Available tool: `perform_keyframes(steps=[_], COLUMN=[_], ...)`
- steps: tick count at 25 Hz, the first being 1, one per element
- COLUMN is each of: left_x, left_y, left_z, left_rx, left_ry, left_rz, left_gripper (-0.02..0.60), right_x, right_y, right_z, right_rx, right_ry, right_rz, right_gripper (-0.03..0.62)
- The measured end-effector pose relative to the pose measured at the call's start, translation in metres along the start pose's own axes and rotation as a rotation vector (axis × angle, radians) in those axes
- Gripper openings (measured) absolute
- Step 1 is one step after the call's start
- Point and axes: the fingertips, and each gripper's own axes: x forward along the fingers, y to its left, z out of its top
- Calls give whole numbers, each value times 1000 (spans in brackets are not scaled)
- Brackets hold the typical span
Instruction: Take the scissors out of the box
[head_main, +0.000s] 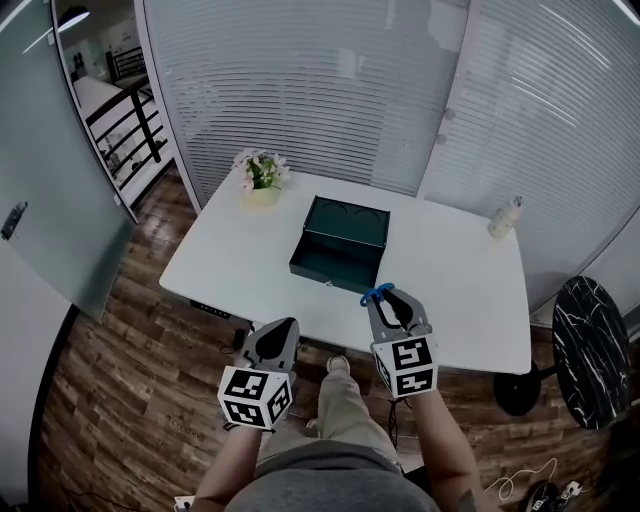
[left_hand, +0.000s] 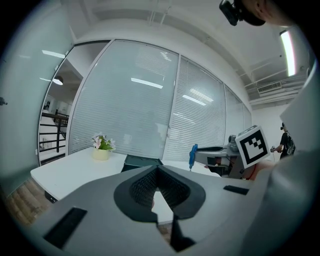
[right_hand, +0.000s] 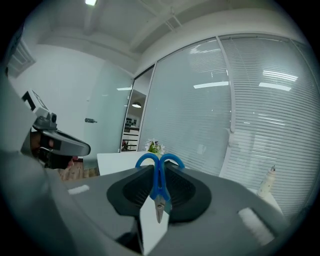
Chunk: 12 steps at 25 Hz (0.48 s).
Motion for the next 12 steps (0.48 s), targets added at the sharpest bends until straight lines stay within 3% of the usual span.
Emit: perform_keyframes(steps=[7, 12], left_x=[3, 13], left_y=[-9, -9], left_z=[1, 9], left_rx=[8, 20], left_ry=[-8, -15], left_rz=[-5, 16], left_gripper=[5, 5], right_x=[-38, -37], right_y=[-6, -14], right_z=[-6, -6], right_rx=[36, 73], right_ry=[-16, -33], right_rz=[-61, -52], right_gripper=[89, 89])
